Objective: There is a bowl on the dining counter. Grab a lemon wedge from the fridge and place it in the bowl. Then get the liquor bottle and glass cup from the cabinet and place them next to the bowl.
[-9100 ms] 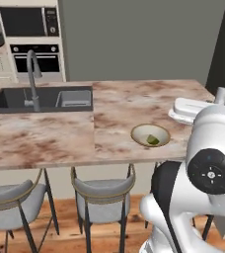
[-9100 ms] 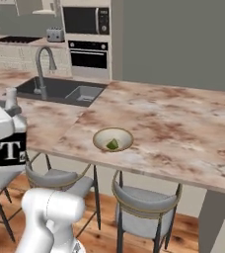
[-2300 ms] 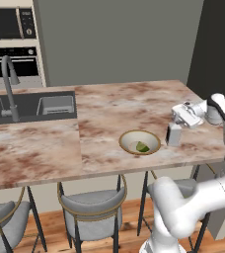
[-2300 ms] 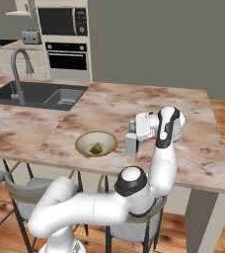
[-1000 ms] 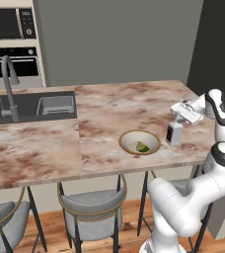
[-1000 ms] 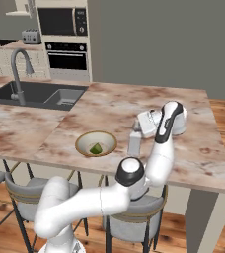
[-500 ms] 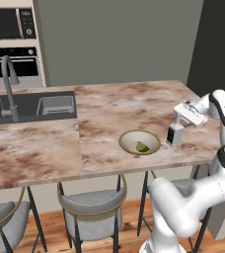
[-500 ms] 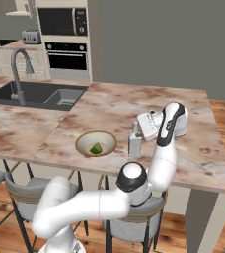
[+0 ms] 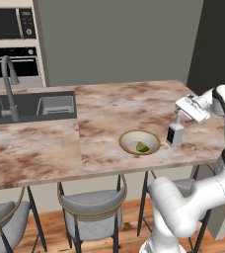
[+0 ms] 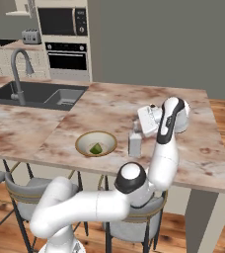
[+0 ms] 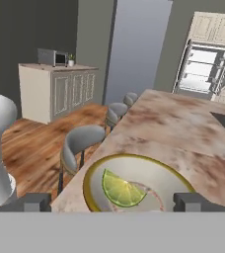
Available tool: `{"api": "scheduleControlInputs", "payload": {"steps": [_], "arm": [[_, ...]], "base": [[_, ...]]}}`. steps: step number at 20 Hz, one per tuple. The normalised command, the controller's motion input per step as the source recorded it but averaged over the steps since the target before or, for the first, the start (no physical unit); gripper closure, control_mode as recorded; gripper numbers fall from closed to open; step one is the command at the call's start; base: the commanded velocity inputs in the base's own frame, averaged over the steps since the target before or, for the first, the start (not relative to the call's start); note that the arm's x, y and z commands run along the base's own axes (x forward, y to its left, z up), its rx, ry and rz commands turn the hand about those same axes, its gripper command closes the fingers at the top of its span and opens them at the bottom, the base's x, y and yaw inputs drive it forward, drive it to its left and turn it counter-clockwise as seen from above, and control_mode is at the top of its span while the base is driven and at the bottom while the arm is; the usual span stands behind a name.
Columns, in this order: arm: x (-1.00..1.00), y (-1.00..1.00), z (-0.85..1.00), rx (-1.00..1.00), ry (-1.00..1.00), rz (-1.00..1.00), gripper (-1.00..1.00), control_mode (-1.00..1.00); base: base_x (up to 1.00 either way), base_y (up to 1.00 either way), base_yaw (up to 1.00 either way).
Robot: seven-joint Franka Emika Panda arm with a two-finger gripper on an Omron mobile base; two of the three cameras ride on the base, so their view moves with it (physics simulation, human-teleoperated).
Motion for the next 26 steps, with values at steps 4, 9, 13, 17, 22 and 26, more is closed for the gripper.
{"api": "scheduleControlInputs", "payload": {"steps": [4, 9, 13, 17, 22, 26], "arm": [[-0.25, 0.01, 0.46, -0.03, -0.11, 0.00, -1.00, -1.00], [-0.40, 0.18, 0.59, -0.04, -0.12, 0.00, -1.00, -1.00], [-0.40, 0.35, 0.61, -0.07, -0.11, 0.00, -1.00, -1.00], [-0.50, 0.60, 0.25, -0.04, -0.01, -0.05, -1.00, -1.00], [-0.47, 0.69, 0.04, -0.01, 0.02, -0.17, -1.00, -1.00], [-0.60, 0.66, 0.06, -0.01, 0.01, -0.25, -1.00, -1.00]], "base": [[0.00, 0.00, 0.00], [0.00, 0.00, 0.00], [0.00, 0.00, 0.00], [0.00, 0.00, 0.00], [0.00, 0.00, 0.00], [0.00, 0.00, 0.00]]}}
